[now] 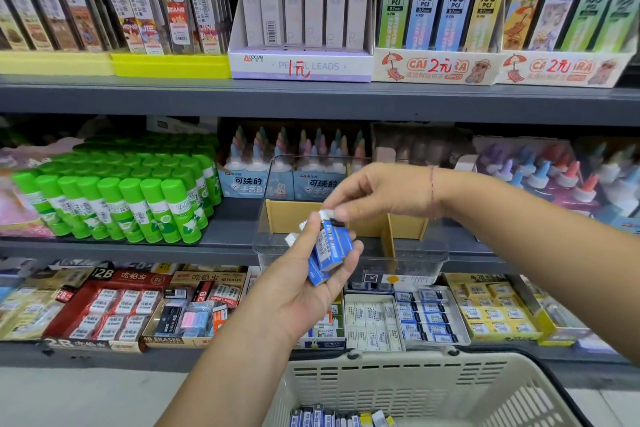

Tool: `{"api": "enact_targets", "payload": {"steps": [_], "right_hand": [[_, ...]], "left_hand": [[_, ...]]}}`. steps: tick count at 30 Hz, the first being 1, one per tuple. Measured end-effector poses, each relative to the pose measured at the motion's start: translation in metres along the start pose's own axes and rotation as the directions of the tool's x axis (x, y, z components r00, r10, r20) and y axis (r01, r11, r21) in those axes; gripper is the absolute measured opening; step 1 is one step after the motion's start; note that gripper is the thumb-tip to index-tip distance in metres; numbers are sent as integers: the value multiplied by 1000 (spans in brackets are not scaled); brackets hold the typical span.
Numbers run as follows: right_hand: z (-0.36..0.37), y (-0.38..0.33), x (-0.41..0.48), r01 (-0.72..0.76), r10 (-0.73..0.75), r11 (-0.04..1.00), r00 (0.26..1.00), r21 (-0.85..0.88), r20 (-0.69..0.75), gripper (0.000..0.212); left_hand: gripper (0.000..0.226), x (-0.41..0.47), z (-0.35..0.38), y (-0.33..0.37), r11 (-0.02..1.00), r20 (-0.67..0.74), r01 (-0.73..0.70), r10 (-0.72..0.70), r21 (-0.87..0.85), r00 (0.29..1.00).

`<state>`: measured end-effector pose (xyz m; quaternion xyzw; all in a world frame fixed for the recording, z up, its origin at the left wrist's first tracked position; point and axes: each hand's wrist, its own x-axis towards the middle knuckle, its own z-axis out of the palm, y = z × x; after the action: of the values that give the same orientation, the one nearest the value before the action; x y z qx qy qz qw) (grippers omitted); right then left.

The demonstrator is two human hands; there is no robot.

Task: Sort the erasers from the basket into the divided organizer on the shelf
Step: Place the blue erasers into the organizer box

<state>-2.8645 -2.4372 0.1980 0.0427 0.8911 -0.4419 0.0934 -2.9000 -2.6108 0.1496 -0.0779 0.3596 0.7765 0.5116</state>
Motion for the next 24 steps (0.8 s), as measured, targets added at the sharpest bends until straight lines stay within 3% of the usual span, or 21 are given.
{"api": "enact_targets", "payload": {"steps": [5, 9, 12, 14, 16, 20, 24], "right_hand": [[1, 12, -1, -23, 27, 989, 999, 147, -26, 22], [-8, 7, -5, -41, 66, 976, 992, 214, -109, 3], [-34, 8, -9, -84, 167, 954, 945, 287, -280, 7], [-56, 16, -8, -166, 220, 974, 856, 154, -469, 16], [-70, 27, 2, -355, 225, 926, 792, -130, -567, 24], [-63, 34, 26, -552, 251, 710, 778, -436, -576, 33], [-43, 38, 40, -573, 191, 570, 789, -589, -584, 28]], "left_hand": [[35, -1, 2, 0, 1000, 32, 15, -14, -21, 999], [39, 0, 0, 3, 999, 19, -9, 10, -44, 1000], [24, 1, -2, 4, 997, -1, -43, 43, -58, 999], [20, 2, -3, 4, 997, -26, -41, 39, -58, 999], [18, 4, -5, 4, 998, -39, -32, 30, -56, 999], [18, 6, -3, 3, 999, -48, -18, 16, -51, 999], [19, 7, -4, 4, 998, -55, -10, 7, -56, 998]]}}
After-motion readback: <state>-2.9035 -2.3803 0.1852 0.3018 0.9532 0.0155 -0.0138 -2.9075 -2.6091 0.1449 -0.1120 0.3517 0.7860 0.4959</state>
